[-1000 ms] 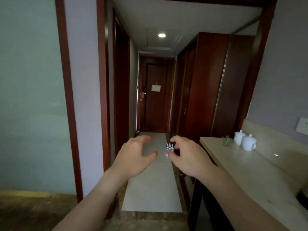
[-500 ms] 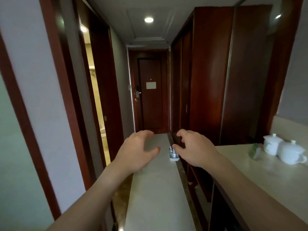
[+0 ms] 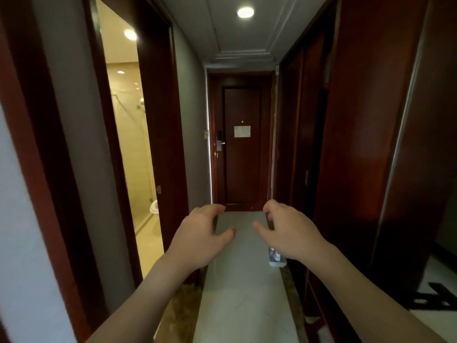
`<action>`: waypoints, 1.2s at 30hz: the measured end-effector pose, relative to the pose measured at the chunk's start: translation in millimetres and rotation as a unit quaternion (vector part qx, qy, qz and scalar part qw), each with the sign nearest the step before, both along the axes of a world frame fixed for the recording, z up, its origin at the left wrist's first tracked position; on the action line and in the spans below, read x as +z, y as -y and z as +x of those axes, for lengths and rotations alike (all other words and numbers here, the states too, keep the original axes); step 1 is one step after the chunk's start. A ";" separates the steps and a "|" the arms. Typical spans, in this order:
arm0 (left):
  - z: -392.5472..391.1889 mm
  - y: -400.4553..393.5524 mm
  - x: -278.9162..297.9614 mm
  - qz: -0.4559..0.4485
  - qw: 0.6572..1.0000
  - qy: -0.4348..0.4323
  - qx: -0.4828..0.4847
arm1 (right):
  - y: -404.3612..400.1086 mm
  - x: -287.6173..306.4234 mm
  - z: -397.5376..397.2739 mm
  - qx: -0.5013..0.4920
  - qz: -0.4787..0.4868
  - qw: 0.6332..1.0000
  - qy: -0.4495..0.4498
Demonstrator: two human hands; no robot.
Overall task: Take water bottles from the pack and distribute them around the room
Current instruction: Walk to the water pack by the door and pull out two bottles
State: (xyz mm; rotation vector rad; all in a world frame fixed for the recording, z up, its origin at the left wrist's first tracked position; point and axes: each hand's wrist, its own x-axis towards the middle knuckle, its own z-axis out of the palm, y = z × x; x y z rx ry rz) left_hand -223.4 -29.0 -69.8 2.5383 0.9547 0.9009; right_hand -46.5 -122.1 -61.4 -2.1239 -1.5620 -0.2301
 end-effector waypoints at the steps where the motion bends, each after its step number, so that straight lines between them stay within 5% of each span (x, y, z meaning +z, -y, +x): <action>1: 12.8 -25.8 -4.0 0.000 1.000 -0.002 -0.003 | -24.0 -2.5 11.0 -0.004 -0.002 1.000 -0.003; 19: 321.6 -395.7 2.3 -0.013 0.992 -0.012 -0.125 | -353.0 -1.7 273.0 -0.109 -0.016 0.993 -0.041; 36: 603.9 -678.8 -32.6 -0.062 0.993 -0.024 -0.099 | -654.5 -32.8 571.6 -0.091 -0.020 0.992 -0.083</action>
